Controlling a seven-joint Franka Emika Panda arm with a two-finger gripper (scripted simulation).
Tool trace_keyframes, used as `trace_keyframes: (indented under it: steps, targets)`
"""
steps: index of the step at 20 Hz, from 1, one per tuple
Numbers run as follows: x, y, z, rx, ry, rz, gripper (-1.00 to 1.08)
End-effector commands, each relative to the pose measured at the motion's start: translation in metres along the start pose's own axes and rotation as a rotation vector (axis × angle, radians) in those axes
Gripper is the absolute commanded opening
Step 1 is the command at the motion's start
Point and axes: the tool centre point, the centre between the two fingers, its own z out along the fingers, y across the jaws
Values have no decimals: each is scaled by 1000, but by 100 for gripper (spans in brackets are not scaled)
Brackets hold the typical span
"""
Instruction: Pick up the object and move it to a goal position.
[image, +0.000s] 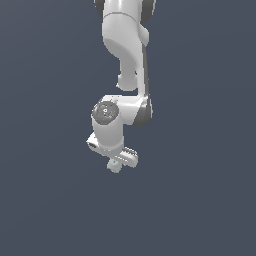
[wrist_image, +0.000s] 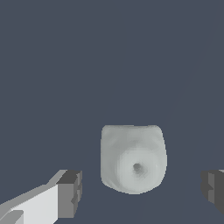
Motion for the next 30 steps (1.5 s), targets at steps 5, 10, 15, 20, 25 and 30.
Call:
trace_keyframes:
  steps: [5,10,15,20,25,30]
  targets:
    - [-1,1,31,-1,-1,3,100]
    - [0,1,46,-1,0,4,100]
    - [0,0,46,-1,0,4,-100]
    - [0,0,46,-1,0,4,-100]
    - [1,1,46,-1,0,4,-100]
    - [2,17,40,-1,0,4,-100]
